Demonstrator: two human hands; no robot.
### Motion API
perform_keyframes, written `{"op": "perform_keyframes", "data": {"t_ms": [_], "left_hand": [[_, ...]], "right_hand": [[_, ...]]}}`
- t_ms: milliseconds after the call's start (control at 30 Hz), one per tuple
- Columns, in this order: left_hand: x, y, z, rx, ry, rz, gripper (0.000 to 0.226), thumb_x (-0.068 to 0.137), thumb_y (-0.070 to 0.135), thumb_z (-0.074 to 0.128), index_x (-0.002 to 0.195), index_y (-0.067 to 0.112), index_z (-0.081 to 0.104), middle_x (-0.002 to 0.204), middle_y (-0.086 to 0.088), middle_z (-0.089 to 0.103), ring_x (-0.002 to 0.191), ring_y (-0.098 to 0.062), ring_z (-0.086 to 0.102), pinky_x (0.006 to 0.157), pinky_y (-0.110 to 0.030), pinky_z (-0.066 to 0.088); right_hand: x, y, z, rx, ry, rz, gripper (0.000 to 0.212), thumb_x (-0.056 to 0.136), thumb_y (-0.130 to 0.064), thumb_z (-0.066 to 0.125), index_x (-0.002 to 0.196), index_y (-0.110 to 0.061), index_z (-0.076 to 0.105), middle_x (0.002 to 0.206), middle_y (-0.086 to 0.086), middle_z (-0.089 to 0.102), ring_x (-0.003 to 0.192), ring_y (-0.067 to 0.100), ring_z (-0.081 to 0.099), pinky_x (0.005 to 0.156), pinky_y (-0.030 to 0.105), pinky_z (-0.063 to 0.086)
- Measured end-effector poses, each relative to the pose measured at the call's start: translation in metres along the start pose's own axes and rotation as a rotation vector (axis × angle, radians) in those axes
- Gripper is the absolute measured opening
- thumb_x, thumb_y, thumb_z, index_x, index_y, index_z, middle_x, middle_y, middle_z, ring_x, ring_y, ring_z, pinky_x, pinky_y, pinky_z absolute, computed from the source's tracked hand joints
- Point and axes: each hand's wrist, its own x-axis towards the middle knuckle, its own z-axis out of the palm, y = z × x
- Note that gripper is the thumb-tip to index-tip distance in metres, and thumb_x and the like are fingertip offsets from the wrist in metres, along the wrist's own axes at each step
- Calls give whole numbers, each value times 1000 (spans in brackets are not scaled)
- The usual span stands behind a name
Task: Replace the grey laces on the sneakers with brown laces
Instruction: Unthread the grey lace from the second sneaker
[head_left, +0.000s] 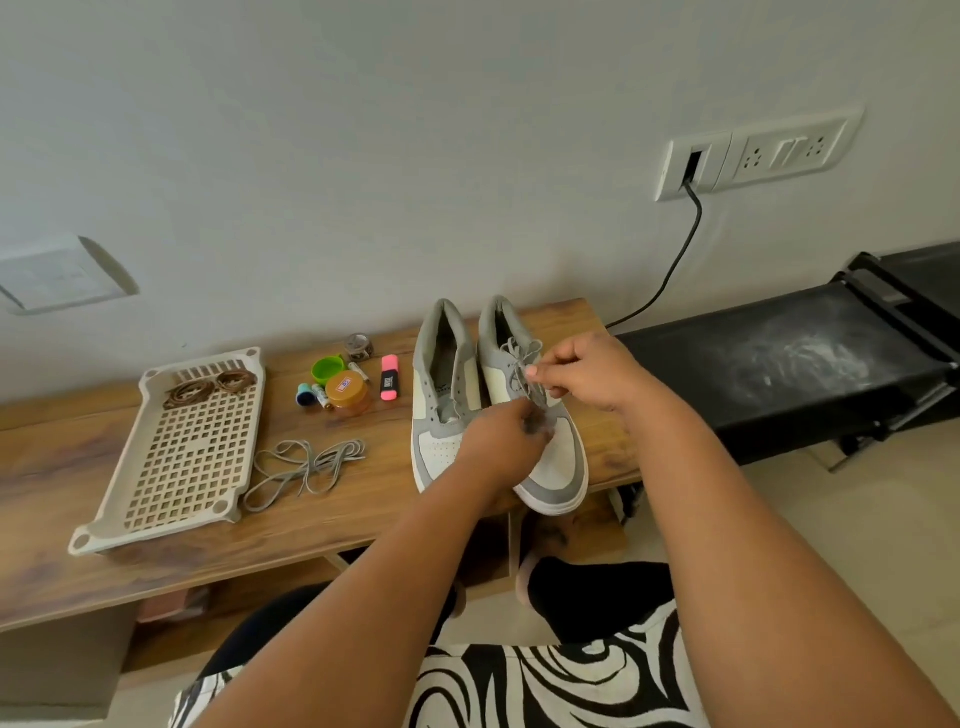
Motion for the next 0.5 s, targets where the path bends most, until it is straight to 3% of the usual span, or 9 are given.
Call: {"op": "perform_keyframes", "data": {"t_ms": [100, 167, 267, 367, 433, 500], "left_hand": [[2, -3, -2, -92, 27, -36, 15, 94, 24, 62, 108, 20, 67, 117, 5, 67, 110, -17, 61, 94, -39, 53], [4, -6, -2, -126, 42, -35, 10, 93, 23, 63, 102, 21, 68, 113, 7, 68, 107, -16, 61, 88, -34, 52], [4, -5, -7, -250, 87, -64, 15, 91, 30, 67, 93, 16, 68, 99, 3, 69, 95, -15, 61, 71, -26, 45], [5, -6, -10, -307, 96, -82, 20, 89, 33, 70, 87, 14, 65, 91, 1, 67, 86, -14, 58, 69, -28, 44], [4, -6, -9, -248, 82, -63, 14, 89, 32, 70, 88, 19, 64, 96, 5, 67, 91, -13, 59, 71, -27, 45], [3, -7, -7, -223, 80, -30, 12, 89, 29, 70, 93, 20, 64, 104, 6, 68, 99, -15, 61, 79, -30, 49]], "right_hand": [[-8, -5, -11, 293, -65, -40, 10, 88, -20, 71, 82, -13, 74, 68, -4, 67, 64, 4, 58, 58, 17, 40], [-9, -2, -13, 441, -97, -54, 12, 89, -14, 69, 78, -15, 72, 71, -5, 69, 71, 10, 56, 61, 20, 39], [-4, 3, -7, 672, -112, -60, 16, 94, -11, 60, 80, -14, 67, 92, 1, 73, 97, 21, 56, 86, 30, 43], [2, 1, 4, 813, -89, -1, 24, 103, -15, 43, 84, -13, 57, 105, 10, 72, 115, 23, 63, 109, 38, 39], [2, -6, 9, 874, -4, 18, 27, 106, -17, 37, 84, -13, 52, 83, 10, 71, 100, 25, 69, 106, 43, 45], [-1, -18, 6, 1144, 18, -23, 30, 106, -19, 36, 81, -12, 51, 60, 3, 57, 67, 17, 64, 88, 41, 55]]}}
